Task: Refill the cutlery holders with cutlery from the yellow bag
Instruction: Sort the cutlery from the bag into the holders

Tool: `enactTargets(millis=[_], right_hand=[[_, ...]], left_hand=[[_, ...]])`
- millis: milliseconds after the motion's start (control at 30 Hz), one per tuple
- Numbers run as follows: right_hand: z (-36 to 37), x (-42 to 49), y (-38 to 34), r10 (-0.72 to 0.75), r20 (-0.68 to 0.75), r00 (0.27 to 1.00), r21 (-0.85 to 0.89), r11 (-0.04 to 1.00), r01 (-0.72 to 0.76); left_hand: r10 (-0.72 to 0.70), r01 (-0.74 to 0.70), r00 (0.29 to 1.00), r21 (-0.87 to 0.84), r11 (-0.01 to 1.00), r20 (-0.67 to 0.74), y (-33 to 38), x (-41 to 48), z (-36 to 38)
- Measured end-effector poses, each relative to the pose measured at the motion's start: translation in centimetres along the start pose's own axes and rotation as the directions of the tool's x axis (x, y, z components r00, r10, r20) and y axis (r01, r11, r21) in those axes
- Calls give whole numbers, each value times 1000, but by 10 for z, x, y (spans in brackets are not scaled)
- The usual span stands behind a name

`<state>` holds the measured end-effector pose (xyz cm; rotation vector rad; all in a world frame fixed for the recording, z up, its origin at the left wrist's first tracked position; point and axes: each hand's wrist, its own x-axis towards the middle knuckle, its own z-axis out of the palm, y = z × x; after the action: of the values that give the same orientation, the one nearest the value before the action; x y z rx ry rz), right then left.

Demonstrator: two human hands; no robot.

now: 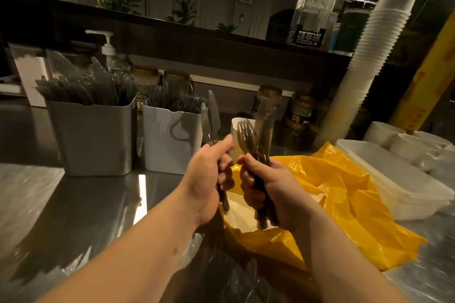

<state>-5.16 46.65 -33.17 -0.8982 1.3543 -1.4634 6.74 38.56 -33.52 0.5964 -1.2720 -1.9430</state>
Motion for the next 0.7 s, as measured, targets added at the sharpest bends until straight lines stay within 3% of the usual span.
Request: enactTargets(millis=[200, 500, 700], right_hand=[[-2, -2, -6, 38, -43, 998, -286, 957, -48], [-12, -9, -13, 284, 94, 954, -531, 825, -194], [-15, -12, -14, 370, 144, 918, -641, 741, -198]], left_hand=[[178, -165, 981, 142, 976, -81, 10, -2, -6], [57, -52, 998, 302, 952, -9, 17, 2, -20], [-36, -24, 992, 455, 890, 122, 21, 0, -26]])
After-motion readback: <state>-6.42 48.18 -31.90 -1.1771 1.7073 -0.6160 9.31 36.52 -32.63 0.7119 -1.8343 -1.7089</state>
